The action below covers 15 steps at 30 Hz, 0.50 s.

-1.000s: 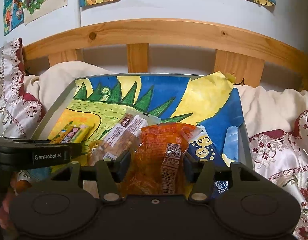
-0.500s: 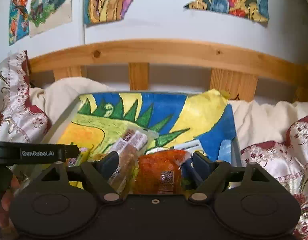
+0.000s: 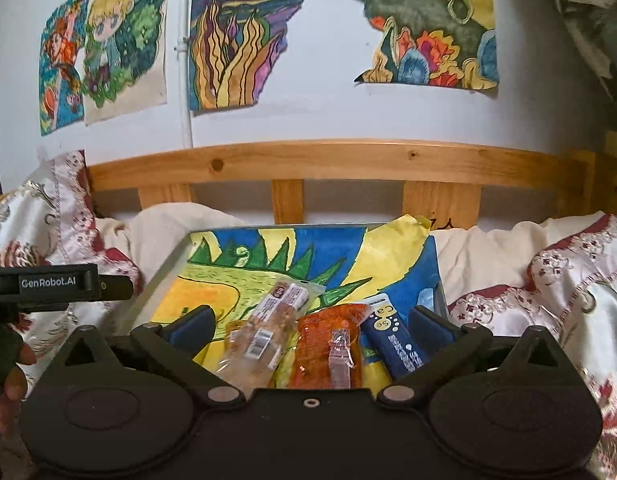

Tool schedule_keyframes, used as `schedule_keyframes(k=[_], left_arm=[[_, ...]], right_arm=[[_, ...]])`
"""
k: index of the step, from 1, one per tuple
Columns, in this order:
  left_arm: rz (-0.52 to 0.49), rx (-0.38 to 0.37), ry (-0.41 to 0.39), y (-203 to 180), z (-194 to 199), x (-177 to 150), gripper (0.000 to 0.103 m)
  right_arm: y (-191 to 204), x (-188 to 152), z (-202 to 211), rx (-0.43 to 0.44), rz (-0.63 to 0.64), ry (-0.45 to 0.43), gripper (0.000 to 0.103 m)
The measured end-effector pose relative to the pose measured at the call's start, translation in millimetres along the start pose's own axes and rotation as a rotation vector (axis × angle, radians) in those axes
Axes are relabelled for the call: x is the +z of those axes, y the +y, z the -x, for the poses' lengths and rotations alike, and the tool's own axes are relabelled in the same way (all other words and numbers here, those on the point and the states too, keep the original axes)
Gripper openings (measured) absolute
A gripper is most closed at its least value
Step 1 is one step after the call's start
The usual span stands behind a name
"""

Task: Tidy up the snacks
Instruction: 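Withdraw both tools from the tray back toward the remaining snacks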

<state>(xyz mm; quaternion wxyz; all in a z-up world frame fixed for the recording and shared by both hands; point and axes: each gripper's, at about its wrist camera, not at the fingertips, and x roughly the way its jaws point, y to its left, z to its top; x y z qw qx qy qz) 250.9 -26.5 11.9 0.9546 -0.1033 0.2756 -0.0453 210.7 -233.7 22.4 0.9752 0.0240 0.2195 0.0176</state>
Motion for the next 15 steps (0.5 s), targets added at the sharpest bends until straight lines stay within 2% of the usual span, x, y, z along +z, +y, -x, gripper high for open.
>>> schedule_keyframes(k=[6, 15], left_arm=[[-0.022, -0.017, -0.025, 0, 36, -13, 0.102], [-0.036, -0.003, -0.048, 8, 80, -42, 0.102]], right_arm=[[0, -4, 32, -0.001, -0.027, -0.006, 0.102], [2, -19, 71, 0.003, -0.059, -0.004, 0.102]])
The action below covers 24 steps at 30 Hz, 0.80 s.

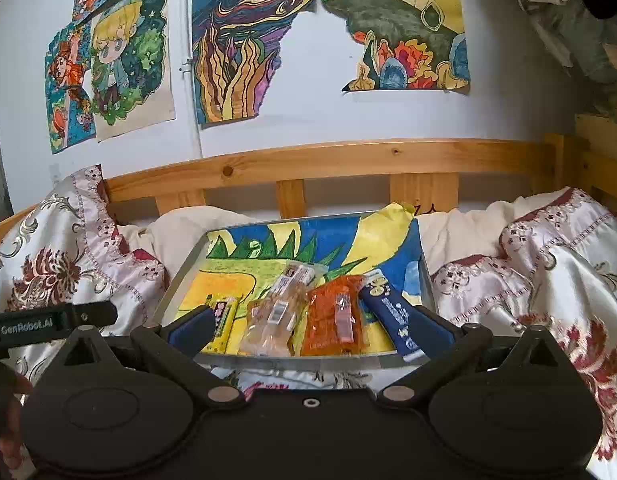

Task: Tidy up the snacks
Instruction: 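Withdraw both tools from the tray back toward the remaining snacks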

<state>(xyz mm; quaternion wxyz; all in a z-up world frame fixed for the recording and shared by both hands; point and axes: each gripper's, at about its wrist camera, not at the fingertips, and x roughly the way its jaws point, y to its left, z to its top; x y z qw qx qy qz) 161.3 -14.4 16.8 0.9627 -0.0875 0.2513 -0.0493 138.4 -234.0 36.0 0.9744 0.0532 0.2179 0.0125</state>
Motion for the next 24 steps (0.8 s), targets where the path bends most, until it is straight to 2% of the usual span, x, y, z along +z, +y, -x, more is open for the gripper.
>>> schedule_keyframes(k=[6, 11, 15, 21, 24], left_arm=[[-0.013, 0.005, 0.015, 7, 24, -18, 0.102], [-0.041, 0.03, 0.005, 13, 44, -30, 0.102], [-0.053, 0.067, 0.026, 20, 56, -39, 0.102], [-0.078, 0.15, 0.16, 23, 53, -58, 0.102], [-0.115, 0.145, 0.215, 17, 48, -62, 0.102]], right_arm=[[3, -12, 21, -0.014, 0.006, -0.003, 0.102], [7, -22, 35, -0.003, 0.001, 0.007, 0.102], [12, -30, 43, -0.001, 0.011, 0.026, 0.102], [15, -46, 50, -0.018, 0.014, 0.061, 0.102], [16, -53, 51, -0.022, 0.022, 0.113, 0.102]])
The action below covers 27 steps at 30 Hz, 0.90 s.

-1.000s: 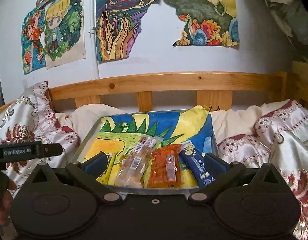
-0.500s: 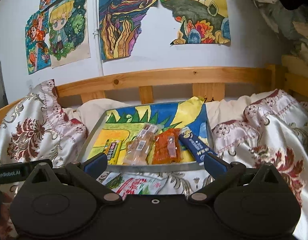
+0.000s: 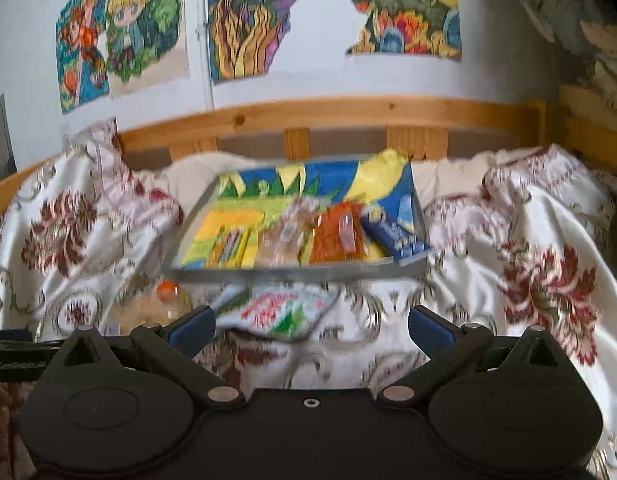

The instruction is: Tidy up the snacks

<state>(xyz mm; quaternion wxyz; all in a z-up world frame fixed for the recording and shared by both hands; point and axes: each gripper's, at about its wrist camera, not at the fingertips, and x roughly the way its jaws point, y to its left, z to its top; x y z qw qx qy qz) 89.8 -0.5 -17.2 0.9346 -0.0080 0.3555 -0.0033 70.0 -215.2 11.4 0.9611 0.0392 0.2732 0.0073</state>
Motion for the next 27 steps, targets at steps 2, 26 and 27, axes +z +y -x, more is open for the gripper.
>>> schedule_keyframes(k=[2, 26, 27], left_arm=[[-0.029, -0.015, 0.015, -4, -1, -3, 0.102], [-0.042, -0.047, 0.057, -8, -9, -3, 0.102], [-0.041, -0.046, 0.059, -8, -10, -3, 0.102]], right_arm=[[1, -5, -1, -0.007, 0.01, 0.027, 0.102], [9, -22, -12, -0.066, 0.03, 0.125, 0.102], [9, -22, -13, -0.067, 0.03, 0.127, 0.102]])
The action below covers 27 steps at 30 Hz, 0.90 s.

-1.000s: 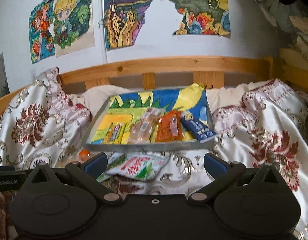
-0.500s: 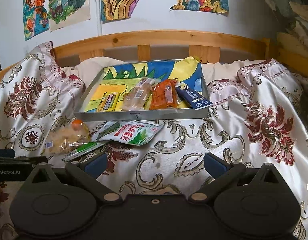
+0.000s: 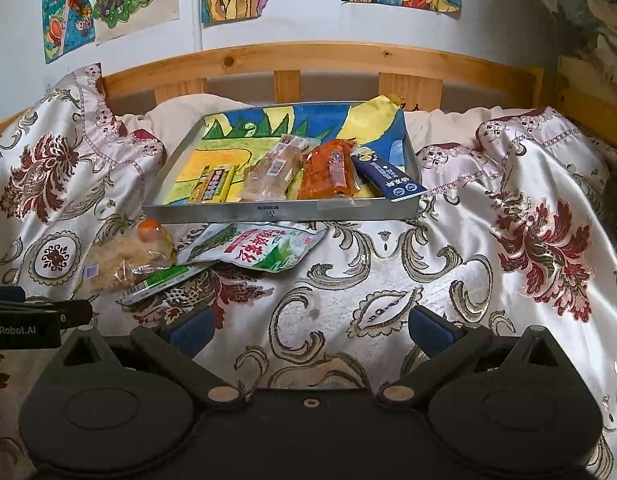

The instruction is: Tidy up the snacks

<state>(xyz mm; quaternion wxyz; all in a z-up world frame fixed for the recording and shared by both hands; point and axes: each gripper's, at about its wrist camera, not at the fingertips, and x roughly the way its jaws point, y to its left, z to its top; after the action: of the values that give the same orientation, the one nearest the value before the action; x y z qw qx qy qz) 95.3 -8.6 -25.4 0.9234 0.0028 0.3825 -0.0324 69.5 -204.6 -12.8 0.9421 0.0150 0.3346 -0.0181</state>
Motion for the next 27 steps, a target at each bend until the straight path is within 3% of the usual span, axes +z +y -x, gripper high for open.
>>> schedule_keyframes(k=[10, 27], left_arm=[[0.012, -0.006, 0.031, 1, -7, 1, 0.102], [0.116, -0.007, 0.029, 21, -27, 14, 0.102]], right_arm=[[5, 2, -4, 0.004, 0.021, 0.007, 0.102], [17, 12, -18, 0.006, 0.051, -0.014, 0.102]])
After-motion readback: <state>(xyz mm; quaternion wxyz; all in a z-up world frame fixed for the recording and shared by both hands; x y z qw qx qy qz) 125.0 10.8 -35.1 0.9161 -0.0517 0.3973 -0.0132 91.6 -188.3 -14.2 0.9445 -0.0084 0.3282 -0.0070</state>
